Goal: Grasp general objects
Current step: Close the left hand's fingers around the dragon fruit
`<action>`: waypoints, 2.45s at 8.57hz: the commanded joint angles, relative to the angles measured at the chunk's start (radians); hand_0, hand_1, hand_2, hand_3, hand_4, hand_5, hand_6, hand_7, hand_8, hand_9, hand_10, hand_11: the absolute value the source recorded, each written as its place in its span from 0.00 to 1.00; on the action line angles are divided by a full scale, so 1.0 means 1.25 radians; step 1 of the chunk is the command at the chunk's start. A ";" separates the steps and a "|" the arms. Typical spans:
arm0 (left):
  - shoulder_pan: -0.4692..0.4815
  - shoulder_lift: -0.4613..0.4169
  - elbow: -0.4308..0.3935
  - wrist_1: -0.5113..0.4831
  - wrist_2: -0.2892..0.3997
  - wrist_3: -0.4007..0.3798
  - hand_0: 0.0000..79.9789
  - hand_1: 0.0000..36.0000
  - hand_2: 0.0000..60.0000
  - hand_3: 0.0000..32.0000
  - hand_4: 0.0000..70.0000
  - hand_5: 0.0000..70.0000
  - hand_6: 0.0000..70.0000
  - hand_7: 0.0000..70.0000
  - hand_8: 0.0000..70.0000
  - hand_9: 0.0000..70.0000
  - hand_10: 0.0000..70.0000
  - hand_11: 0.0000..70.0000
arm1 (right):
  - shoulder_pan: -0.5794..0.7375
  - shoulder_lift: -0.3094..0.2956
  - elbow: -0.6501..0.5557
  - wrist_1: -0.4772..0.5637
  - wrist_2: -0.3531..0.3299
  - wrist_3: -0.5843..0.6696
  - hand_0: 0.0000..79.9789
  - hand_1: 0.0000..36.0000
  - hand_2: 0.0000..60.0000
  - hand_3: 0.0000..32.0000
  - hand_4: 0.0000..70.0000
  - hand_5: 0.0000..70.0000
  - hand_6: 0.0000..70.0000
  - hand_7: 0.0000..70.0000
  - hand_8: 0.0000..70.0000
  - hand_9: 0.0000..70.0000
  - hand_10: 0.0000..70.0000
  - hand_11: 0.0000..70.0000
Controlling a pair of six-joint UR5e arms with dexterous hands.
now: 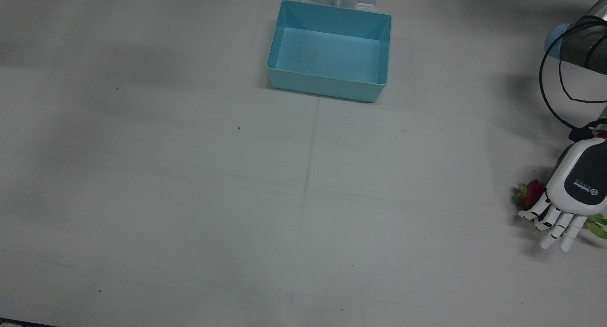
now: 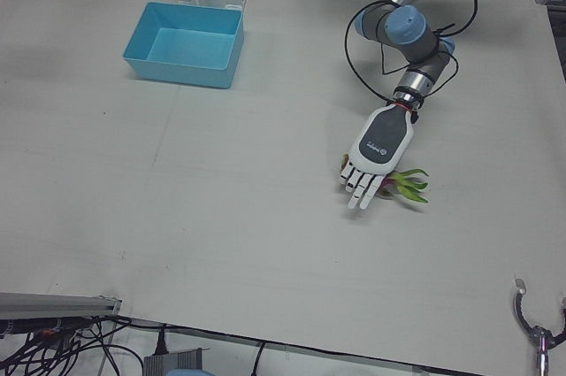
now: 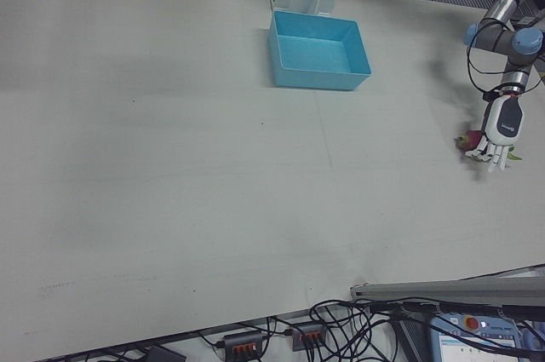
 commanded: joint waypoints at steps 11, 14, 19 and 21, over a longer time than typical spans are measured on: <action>-0.001 -0.014 0.014 0.002 -0.001 -0.001 1.00 1.00 1.00 0.00 1.00 1.00 1.00 1.00 1.00 1.00 0.71 1.00 | 0.000 0.000 0.000 0.000 0.000 0.000 0.00 0.00 0.00 0.00 0.00 0.00 0.00 0.00 0.00 0.00 0.00 0.00; -0.002 -0.014 -0.014 0.027 0.002 -0.009 1.00 1.00 1.00 0.00 1.00 1.00 1.00 1.00 1.00 1.00 1.00 1.00 | 0.000 0.000 0.000 0.000 0.000 0.000 0.00 0.00 0.00 0.00 0.00 0.00 0.00 0.00 0.00 0.00 0.00 0.00; -0.035 -0.012 -0.092 0.046 0.122 -0.149 1.00 1.00 1.00 0.00 1.00 1.00 1.00 1.00 1.00 1.00 1.00 1.00 | 0.000 0.000 0.000 0.000 0.000 0.000 0.00 0.00 0.00 0.00 0.00 0.00 0.00 0.00 0.00 0.00 0.00 0.00; -0.150 -0.014 -0.107 0.019 0.278 -0.264 1.00 1.00 1.00 0.00 1.00 1.00 1.00 1.00 1.00 1.00 1.00 1.00 | 0.000 0.000 0.000 0.000 0.000 0.000 0.00 0.00 0.00 0.00 0.00 0.00 0.00 0.00 0.00 0.00 0.00 0.00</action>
